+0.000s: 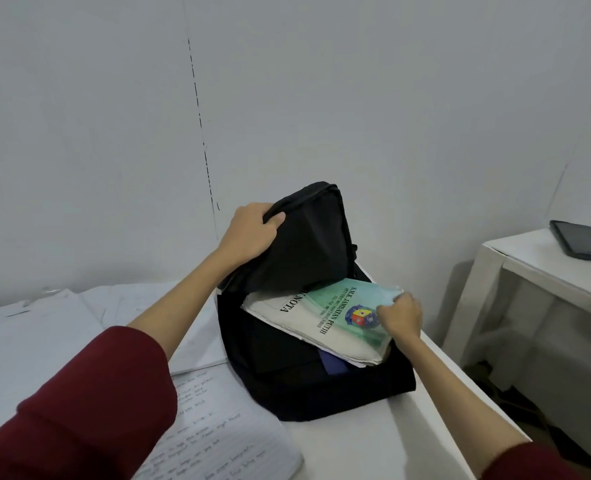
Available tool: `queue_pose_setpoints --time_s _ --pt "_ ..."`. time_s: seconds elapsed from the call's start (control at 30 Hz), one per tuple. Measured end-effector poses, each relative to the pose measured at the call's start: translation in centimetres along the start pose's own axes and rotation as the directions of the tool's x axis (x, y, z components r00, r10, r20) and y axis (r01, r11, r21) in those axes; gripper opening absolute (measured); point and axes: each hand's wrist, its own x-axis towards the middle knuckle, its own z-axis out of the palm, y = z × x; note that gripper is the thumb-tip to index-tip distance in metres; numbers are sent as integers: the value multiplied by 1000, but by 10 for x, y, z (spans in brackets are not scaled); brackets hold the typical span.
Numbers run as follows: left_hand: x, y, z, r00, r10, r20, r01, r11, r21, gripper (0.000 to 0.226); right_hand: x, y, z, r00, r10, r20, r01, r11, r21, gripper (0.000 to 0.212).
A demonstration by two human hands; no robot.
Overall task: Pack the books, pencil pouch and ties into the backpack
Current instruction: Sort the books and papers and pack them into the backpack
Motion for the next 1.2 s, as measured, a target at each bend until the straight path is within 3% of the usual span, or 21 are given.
queue_pose_setpoints --time_s 0.13,0.27,0.4,0.57,0.73,0.8,0.87,0.93,0.97,1.07,1.2 --pt "-1 6 1 1000 27 10 -27 999 16 35 4 15 4 983 167 82 -175 980 100 55" --pt "-3 11 1 999 35 0 -35 999 12 35 6 12 0 956 244 164 -279 928 248 44" --pt "-6 15 4 997 75 1 -75 996 41 27 7 3 1 915 292 279 -396 785 476 48" --pt "-3 18 3 993 119 -20 -117 989 86 23 -13 -9 11 807 231 544 -563 581 588 21" --pt "-2 17 -1 991 130 -43 -126 989 74 24 -24 -14 23 861 327 390 -502 418 758 32" --pt "-1 15 -6 990 123 -71 -119 991 57 24 -26 -16 32 864 359 353 -484 399 779 32" --pt "0 14 -8 988 120 -94 -117 992 41 29 -30 -18 42 866 342 366 -484 386 785 32" --pt "-1 15 -8 987 128 -98 -125 992 34 35 -32 -20 52 843 257 472 -536 345 770 35" --pt "-2 15 -8 987 133 -92 -130 991 31 33 -31 -21 56 816 200 542 -576 356 736 37" --pt "-2 11 -6 986 151 -77 -149 989 24 22 -26 -23 59 755 114 646 -593 540 597 38" --pt "1 5 -4 985 153 -74 -153 988 8 23 -13 -23 61 772 92 629 -521 659 542 34"
